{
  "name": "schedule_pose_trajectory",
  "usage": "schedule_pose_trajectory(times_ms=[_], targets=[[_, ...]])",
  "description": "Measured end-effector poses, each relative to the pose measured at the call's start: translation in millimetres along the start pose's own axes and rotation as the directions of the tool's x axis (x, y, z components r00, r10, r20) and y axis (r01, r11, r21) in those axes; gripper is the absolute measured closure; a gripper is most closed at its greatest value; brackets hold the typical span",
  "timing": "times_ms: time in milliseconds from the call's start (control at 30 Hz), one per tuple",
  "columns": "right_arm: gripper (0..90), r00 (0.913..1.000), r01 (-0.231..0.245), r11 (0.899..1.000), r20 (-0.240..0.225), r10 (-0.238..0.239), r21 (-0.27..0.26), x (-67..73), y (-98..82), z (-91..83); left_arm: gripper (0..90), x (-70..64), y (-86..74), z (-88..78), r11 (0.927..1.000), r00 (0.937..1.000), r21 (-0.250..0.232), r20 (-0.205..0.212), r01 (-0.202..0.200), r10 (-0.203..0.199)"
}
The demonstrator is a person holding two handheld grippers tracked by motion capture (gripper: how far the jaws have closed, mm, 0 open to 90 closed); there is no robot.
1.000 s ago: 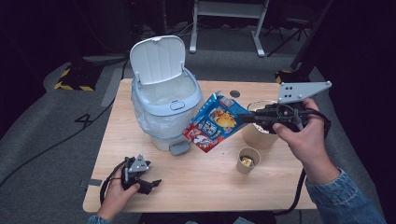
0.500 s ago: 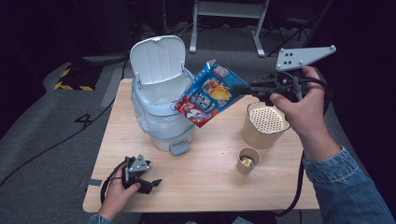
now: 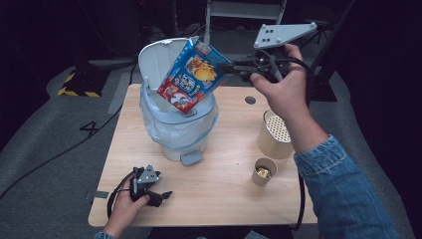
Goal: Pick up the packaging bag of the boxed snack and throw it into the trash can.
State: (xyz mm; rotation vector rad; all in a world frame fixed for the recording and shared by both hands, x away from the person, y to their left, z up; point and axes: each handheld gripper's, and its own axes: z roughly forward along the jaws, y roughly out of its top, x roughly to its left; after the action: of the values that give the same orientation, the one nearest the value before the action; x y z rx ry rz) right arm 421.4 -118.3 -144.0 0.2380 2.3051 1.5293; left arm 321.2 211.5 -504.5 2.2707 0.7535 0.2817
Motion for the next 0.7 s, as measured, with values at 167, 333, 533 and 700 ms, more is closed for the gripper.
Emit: schedule_pose_trajectory(times_ms=[167, 333, 533, 700], targets=[[90.0, 0.9997, 0.015, 1.0, 0.02, -0.016, 0.018, -3.8, 1.4, 29.8, 16.5, 0.2, 0.0, -0.1, 1.0, 1.0, 0.001, 0.002, 0.0, 0.0], [90.0, 0.9993, 0.019, 0.999, 0.032, -0.021, 0.045, -6.6, -2.5, 51.0, 16.5, 0.1, 0.0, -0.1, 1.0, 1.0, 0.001, 0.002, 0.0, 0.0], [90.0, 0.9993, 0.031, 0.995, 0.015, -0.033, 0.091, -8.7, -9.7, 67.2, 16.5, 0.2, 0.1, 0.0, 1.0, 1.0, 0.0, 0.001, -0.001, 0.001], [90.0, 0.9992, 0.036, 0.992, 0.015, -0.038, 0.124, -7.7, -16.1, 78.3, 16.5, 0.1, 0.0, -0.1, 1.0, 1.0, 0.001, 0.002, 0.0, 0.0]])
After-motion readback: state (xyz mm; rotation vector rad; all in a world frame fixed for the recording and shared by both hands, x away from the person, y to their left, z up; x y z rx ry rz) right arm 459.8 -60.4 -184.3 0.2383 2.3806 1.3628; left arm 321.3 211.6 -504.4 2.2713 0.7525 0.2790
